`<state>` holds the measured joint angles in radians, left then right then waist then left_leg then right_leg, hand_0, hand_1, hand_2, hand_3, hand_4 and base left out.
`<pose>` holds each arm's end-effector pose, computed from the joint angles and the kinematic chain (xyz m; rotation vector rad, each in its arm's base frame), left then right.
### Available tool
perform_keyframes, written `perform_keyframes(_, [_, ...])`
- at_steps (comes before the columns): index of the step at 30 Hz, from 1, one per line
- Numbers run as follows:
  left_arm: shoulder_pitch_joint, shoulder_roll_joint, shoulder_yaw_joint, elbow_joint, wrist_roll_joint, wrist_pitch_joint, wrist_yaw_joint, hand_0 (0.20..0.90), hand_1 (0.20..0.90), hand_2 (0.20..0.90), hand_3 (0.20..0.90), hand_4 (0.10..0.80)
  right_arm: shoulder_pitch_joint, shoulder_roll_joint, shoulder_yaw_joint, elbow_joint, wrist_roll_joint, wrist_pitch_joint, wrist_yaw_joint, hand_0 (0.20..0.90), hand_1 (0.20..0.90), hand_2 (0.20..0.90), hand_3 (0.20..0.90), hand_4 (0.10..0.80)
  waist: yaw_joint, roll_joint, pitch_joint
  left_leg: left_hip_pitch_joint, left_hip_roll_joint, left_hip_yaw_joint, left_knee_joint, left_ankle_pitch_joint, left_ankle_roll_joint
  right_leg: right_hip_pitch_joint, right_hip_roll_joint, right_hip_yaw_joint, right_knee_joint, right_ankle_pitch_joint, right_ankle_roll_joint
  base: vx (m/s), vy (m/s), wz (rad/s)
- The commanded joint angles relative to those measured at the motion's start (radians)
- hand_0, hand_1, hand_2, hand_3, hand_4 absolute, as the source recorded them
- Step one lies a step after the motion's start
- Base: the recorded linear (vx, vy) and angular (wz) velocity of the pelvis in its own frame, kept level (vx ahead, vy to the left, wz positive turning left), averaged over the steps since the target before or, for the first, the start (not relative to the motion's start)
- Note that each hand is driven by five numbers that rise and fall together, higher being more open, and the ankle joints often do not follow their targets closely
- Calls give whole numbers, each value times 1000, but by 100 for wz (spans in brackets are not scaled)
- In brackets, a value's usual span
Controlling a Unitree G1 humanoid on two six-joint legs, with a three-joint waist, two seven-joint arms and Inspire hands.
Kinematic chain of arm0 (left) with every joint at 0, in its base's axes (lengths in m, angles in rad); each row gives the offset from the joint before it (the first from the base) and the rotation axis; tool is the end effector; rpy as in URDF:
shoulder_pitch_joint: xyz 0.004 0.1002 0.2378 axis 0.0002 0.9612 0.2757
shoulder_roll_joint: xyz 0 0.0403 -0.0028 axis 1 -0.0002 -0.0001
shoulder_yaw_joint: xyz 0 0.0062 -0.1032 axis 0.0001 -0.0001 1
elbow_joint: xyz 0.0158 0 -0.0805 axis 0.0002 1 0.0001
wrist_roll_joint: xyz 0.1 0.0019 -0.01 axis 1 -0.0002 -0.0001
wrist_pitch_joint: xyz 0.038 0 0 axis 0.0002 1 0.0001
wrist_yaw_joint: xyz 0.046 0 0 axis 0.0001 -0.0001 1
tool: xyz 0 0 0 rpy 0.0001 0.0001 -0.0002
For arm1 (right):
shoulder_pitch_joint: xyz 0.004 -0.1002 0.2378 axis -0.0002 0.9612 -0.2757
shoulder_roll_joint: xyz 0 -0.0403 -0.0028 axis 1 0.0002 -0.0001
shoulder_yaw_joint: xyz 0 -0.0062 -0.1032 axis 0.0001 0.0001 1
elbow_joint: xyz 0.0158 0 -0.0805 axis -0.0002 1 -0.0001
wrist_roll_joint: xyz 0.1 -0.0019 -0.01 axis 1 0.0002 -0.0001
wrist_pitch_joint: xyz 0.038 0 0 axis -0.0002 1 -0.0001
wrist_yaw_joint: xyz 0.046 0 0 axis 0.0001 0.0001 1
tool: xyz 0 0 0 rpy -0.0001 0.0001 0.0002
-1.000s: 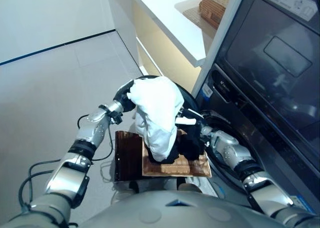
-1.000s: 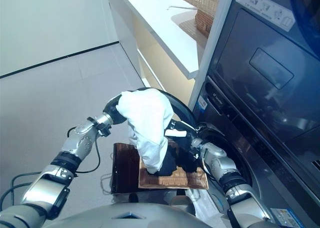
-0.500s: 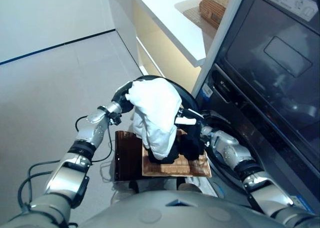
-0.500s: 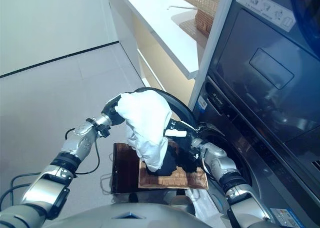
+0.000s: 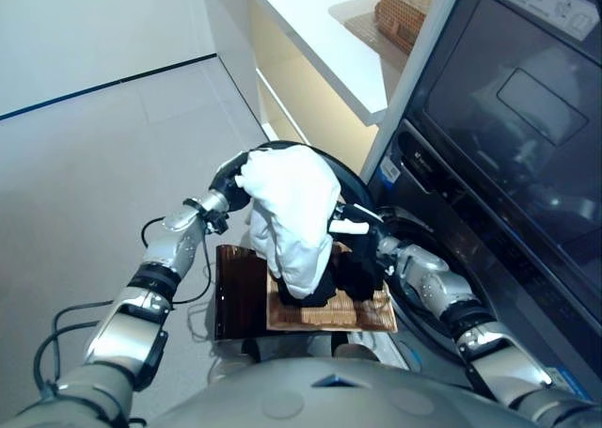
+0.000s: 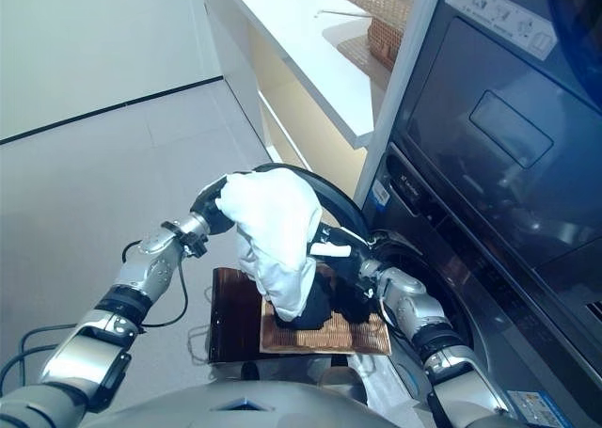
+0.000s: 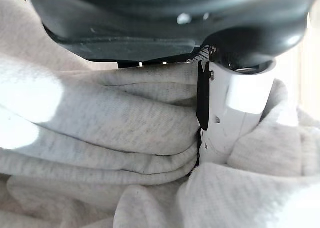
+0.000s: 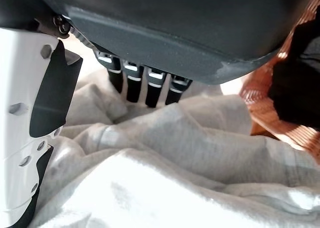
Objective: Pick up the clothes and place them into the washing machine
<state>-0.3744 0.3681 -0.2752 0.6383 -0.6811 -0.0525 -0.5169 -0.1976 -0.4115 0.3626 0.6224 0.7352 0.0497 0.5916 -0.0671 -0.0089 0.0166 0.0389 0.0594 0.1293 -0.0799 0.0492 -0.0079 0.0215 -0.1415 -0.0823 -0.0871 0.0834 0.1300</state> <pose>0.2624 0.1955 0.0182 -0.2569 0.2281 -0.5562 0.2119 -0.2054 -0.0263 0.3433 0.5047 0.6094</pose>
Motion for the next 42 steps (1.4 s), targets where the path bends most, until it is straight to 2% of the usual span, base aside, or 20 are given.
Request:
perform_keyframes(1, [-241, -8, 76, 12, -75, -159, -2, 200, 200, 200, 200, 300, -93, 36, 11, -93, 60, -53, 52, 900, 900, 900, 900, 800, 28, -36, -78, 8, 36, -39, -7, -37, -81, -42, -24, -41, 11, 4, 28, 0, 0, 0])
perform_keyframes(17, [-239, -77, 34, -45, -122, -151, -11, 200, 200, 200, 200, 300, -109, 66, 66, -107, 49, -57, 50, 900, 900, 900, 900, 800, 28, -34, -79, 9, 37, -39, -7, -38, -80, -40, -24, -40, 11, 6, 28, 0, 0, 0])
perform_keyframes(42, [-239, -95, 2, -41, -105, -164, 11, 200, 200, 200, 200, 300, -157, 111, 142, -127, 82, -52, 53, 900, 900, 900, 900, 800, 32, -33, -79, 11, 35, -39, -7, -41, -78, -40, -25, -37, 11, 5, 27, 0, 0, 0])
